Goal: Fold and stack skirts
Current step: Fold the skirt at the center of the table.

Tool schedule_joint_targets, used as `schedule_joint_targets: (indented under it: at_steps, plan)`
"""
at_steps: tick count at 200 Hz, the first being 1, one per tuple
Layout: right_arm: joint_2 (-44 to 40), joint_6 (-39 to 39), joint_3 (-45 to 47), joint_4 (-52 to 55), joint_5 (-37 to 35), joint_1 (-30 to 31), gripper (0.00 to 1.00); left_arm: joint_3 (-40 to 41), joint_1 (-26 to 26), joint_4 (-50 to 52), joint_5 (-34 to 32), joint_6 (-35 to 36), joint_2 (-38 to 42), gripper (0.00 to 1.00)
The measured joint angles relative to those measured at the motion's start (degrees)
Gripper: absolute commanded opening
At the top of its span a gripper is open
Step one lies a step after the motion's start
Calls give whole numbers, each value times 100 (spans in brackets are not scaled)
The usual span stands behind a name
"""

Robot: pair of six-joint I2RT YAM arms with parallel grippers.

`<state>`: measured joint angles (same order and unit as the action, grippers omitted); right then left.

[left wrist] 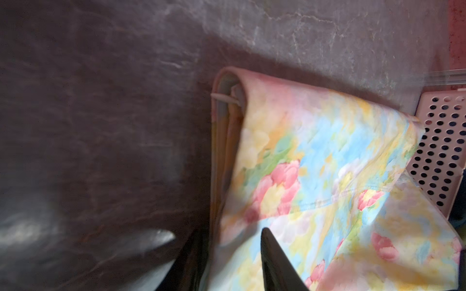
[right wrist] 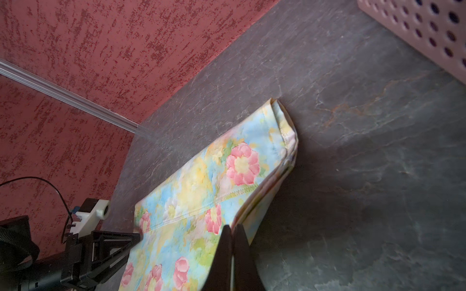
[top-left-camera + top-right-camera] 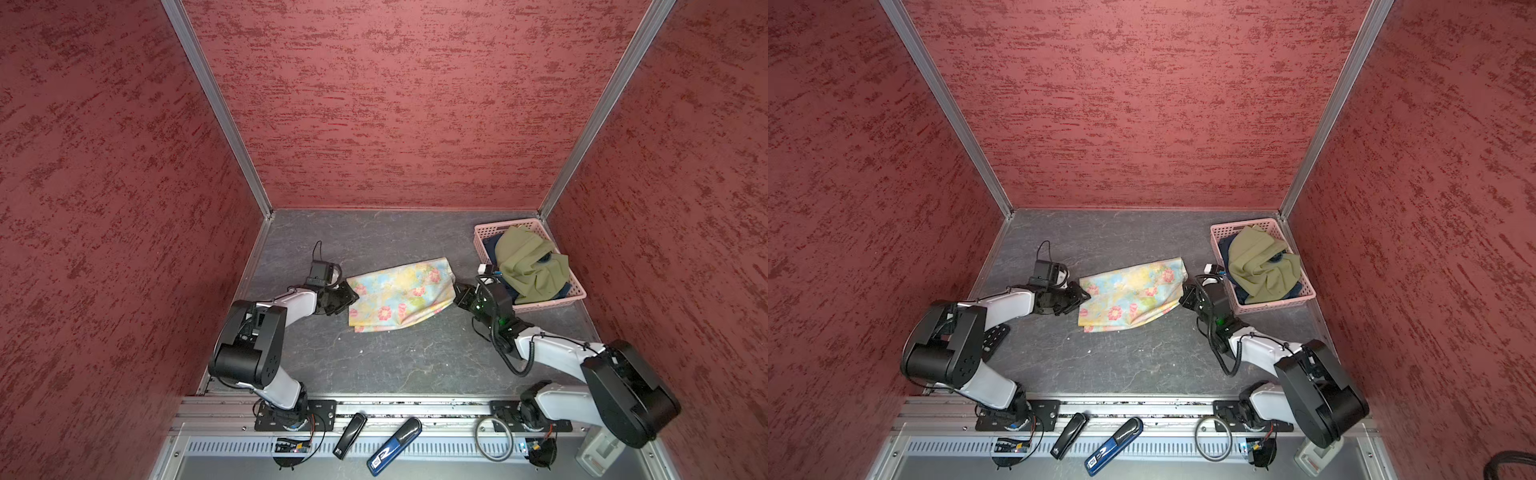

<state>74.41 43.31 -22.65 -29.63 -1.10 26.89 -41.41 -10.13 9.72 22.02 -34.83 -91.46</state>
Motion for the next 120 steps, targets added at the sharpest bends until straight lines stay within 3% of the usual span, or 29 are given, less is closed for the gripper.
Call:
schedule_joint_targets:
  at_steps: [38, 120]
  plan:
    - [234, -616, -531, 372, 323, -9, 0, -175, -142, -52, 17, 155, -245, 15]
    - [601, -1722, -1849, 1261, 1469, 173, 0, -186, -229, -334, 42, 144, -393, 7]
